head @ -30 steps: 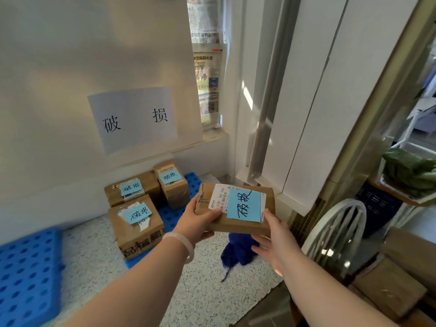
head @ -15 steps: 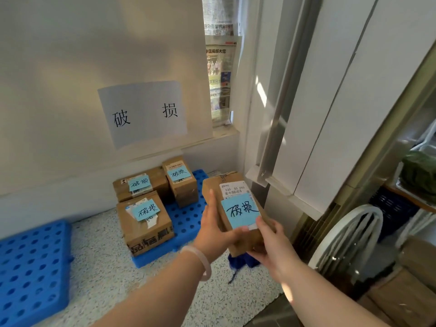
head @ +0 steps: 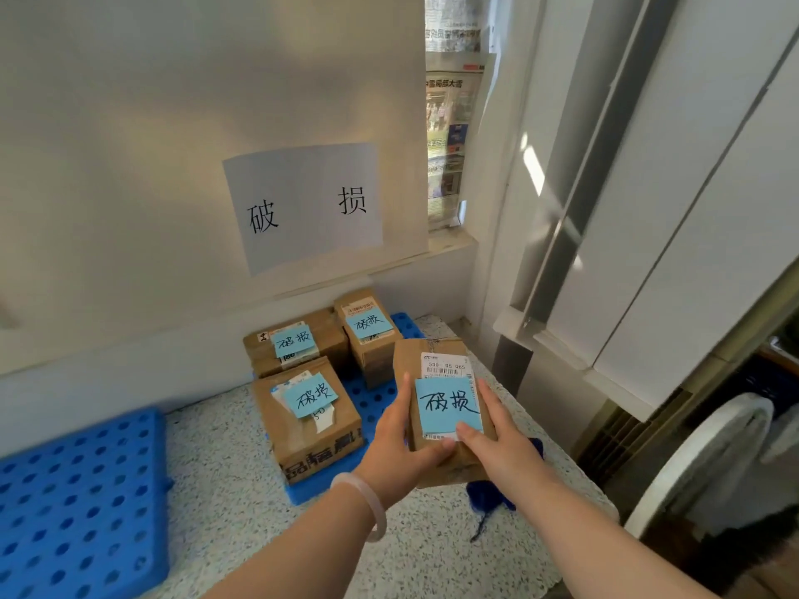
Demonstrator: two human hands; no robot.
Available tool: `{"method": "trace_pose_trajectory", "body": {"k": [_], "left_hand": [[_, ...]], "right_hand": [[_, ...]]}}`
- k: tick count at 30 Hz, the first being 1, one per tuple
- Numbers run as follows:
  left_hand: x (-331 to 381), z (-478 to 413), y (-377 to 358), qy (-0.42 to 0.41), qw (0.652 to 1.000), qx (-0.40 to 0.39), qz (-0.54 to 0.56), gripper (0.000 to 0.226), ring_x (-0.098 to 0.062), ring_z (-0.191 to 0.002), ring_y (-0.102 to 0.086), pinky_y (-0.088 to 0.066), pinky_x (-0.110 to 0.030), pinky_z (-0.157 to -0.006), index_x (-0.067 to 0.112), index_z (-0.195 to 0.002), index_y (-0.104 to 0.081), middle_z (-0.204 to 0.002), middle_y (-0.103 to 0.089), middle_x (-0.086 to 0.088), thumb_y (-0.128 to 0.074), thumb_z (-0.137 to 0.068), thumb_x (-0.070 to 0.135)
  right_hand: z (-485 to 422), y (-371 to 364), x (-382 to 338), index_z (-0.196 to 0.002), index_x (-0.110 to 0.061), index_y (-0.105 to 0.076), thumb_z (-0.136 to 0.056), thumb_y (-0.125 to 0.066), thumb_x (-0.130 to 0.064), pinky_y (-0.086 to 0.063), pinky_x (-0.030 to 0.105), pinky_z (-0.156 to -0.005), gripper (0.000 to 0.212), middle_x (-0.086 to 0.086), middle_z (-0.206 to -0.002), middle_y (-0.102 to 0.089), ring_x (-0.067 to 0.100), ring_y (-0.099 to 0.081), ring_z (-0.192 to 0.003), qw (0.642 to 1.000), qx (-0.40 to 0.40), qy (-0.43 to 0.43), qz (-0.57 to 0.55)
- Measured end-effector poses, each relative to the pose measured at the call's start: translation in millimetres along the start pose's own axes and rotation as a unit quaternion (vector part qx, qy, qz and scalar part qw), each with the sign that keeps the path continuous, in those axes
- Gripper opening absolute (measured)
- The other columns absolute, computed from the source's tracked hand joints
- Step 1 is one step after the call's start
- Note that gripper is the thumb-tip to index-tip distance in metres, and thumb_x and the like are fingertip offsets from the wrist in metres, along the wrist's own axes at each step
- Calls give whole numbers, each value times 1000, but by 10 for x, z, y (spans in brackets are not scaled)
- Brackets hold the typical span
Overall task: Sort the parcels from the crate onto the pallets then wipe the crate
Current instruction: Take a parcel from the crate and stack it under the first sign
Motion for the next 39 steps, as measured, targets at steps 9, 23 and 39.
{"method": "trace_pose_trajectory", "body": {"k": [9, 23, 39], "left_hand": [[-115, -373, 115, -6, 999, -9, -38, 116, -9, -144, -23, -29, -42, -119, 45, -154, 8, -157, -20, 14, -79, -77, 48], [-299, -1511, -323, 89, 991, -15, -98, 110, -9, -149, -7, -15, -20, -115, 28, -157, 10, -163, -2, 6, -73, -86, 39], [-760, -1875, -274, 126, 970, 55, -203, 94, -14, -151, -2, -18, -28, -119, 42, -150, 16, -162, 23, 10, -60, -94, 45]], "right_hand": [[-328, -129, -15, -140, -55, -31, -99, -58, -22, -53, 15, -59, 59, -11, -122, -56, 4, -61, -100, 999, 48, 7, -19], [-1720, 287, 280, -152, -43, -21, -101, -53, -25, -49, 14, -68, 63, -10, -127, -46, -1, -55, -96, 992, -31, -6, 123], [-2493, 56, 583, -153, -47, 2, -98, -49, -46, -27, 45, -119, 75, -19, -163, 6, 10, -6, -149, 942, -136, 92, 292]]}}
Point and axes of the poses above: each hand's wrist, its own z-axis away from the middle knuckle, its own y-axis out of the back of the hand, x = y × z, the point moved 4 cm from there along -z, towards the middle knuckle
